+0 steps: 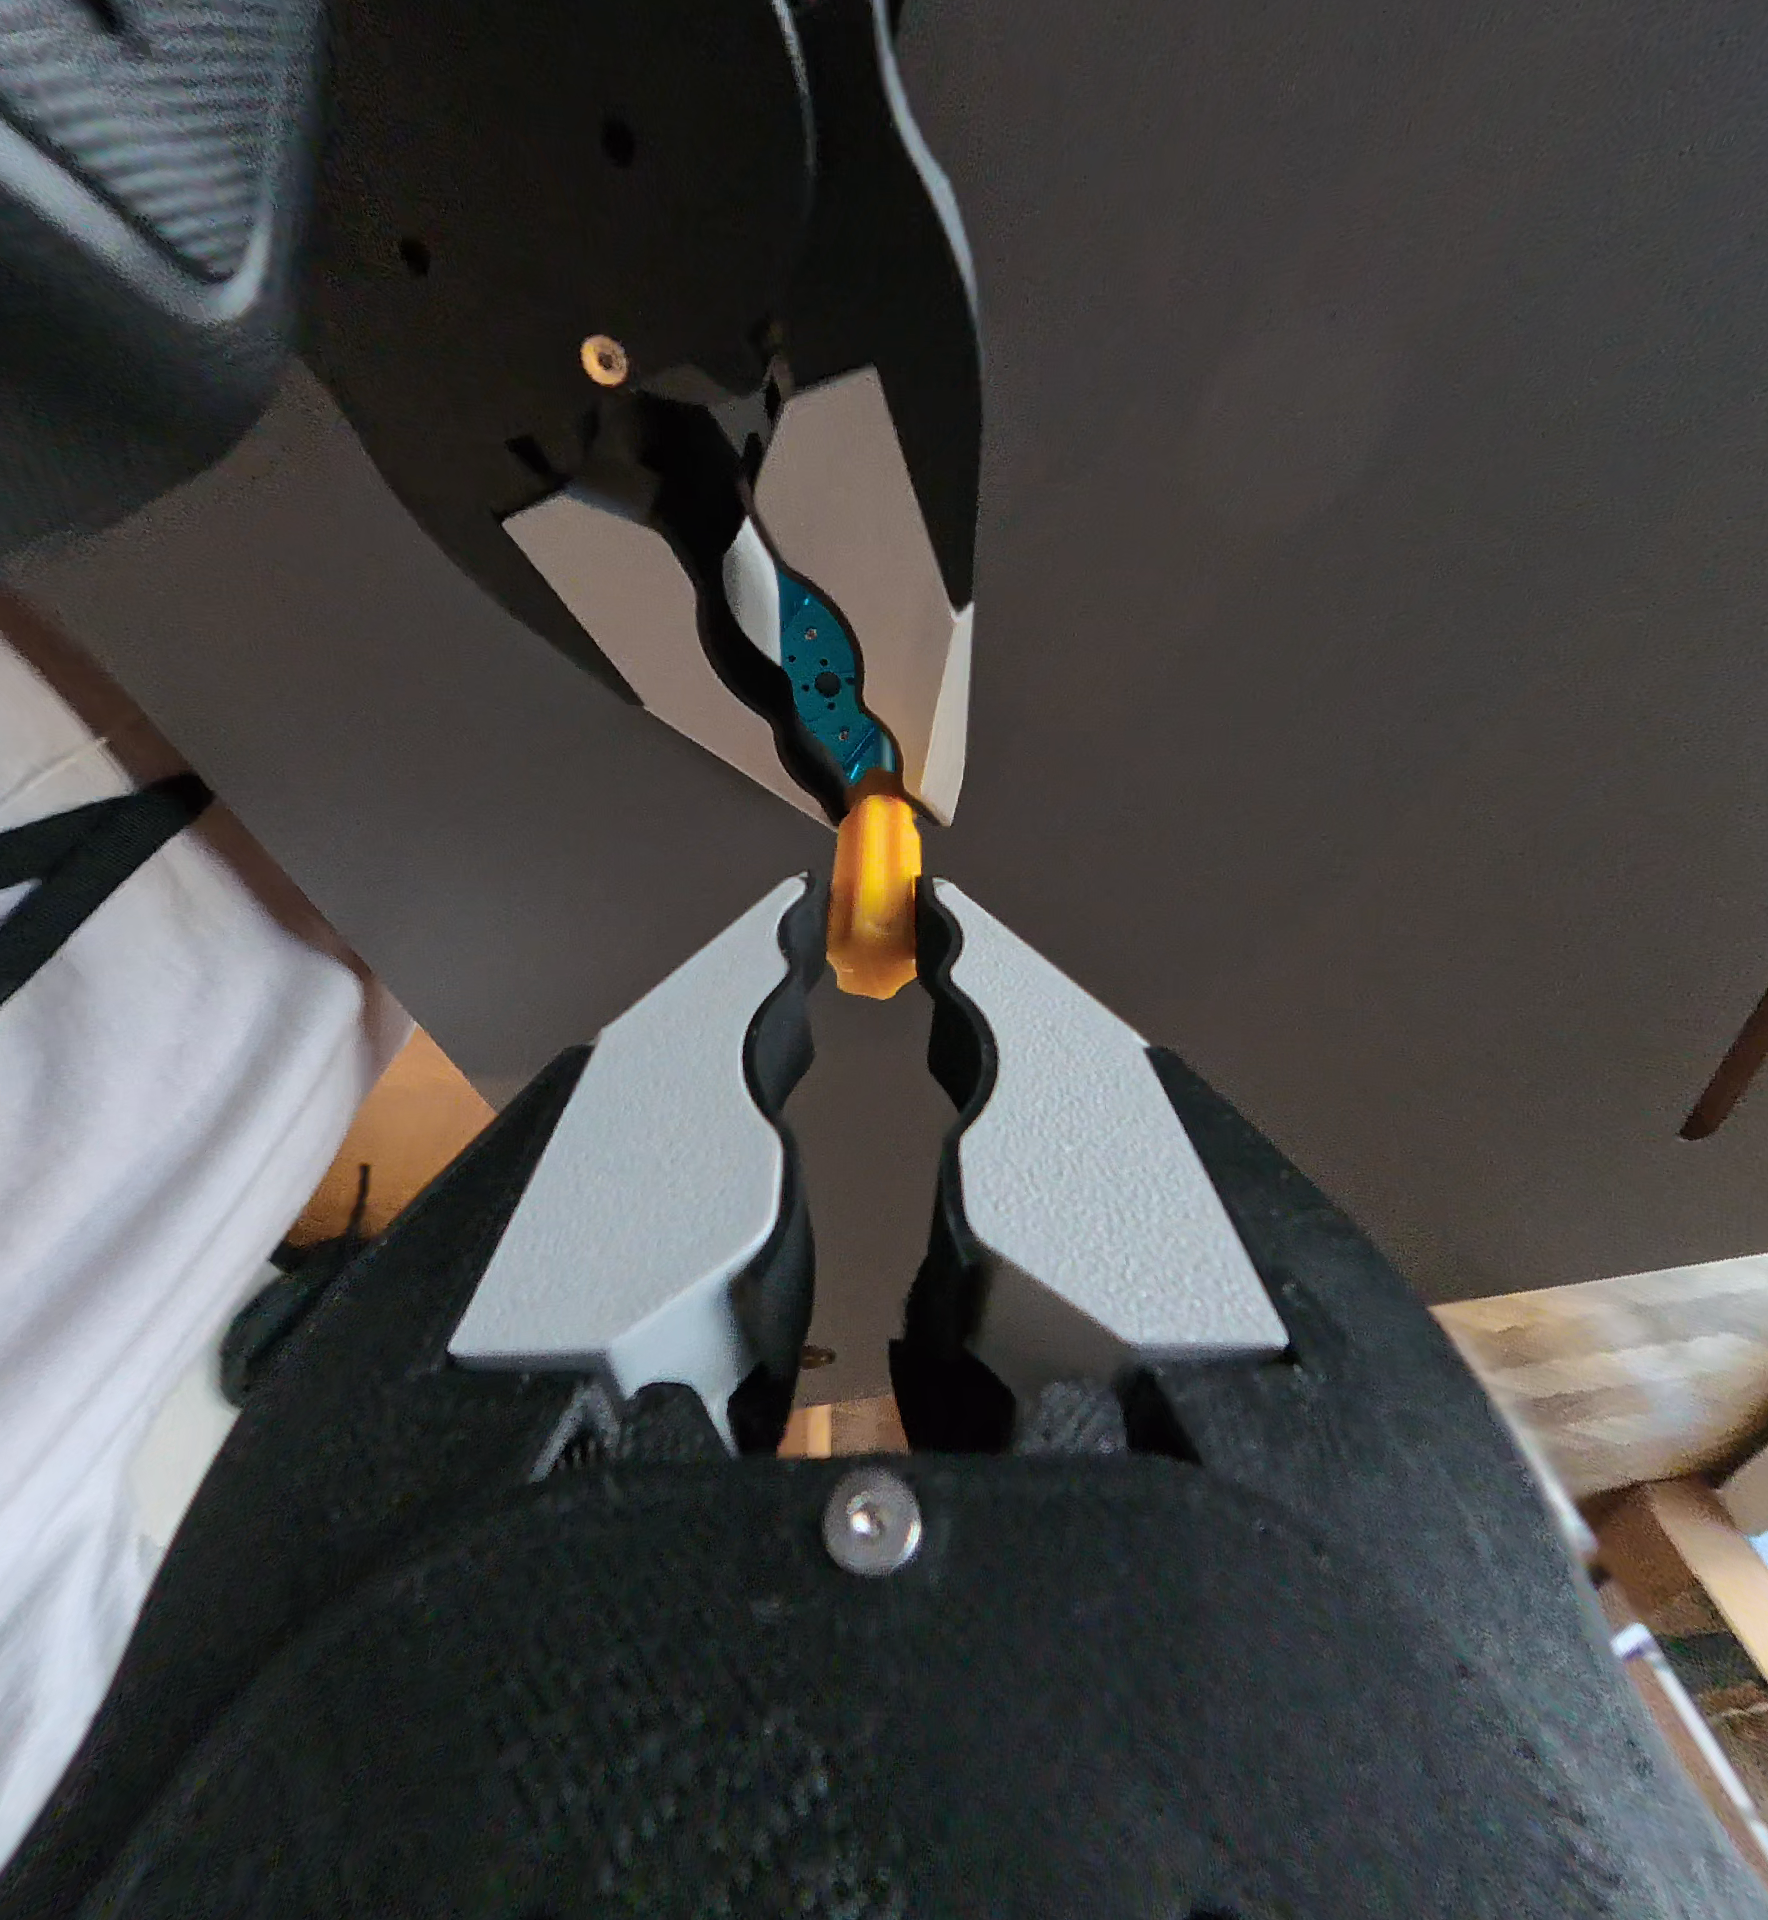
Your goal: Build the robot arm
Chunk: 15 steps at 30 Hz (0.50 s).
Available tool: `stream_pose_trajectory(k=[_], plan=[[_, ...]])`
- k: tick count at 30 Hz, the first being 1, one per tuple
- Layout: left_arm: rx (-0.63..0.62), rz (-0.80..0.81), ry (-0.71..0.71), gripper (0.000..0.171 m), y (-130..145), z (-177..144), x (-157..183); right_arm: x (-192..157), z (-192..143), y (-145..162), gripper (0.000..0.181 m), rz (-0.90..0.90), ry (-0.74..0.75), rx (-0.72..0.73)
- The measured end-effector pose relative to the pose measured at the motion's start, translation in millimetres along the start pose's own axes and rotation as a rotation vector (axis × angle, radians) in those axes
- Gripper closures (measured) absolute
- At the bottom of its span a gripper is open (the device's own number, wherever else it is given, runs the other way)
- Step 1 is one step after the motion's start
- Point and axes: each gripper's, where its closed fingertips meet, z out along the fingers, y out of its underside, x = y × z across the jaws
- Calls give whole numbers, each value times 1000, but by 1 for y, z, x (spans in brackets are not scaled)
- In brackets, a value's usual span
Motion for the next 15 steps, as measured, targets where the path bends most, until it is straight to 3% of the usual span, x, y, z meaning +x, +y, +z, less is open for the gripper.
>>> stream_pose_trajectory(k=[7,10,15], plan=[[8,3,5,157,0,1,1,2,0,0,169,212,-15,20],[5,14,7,157,0,0,1,0,0,-2,170,65,8,38],[-3,11,9,157,1,-1,-1,-8,-23,-18,134,-318,29,280]])
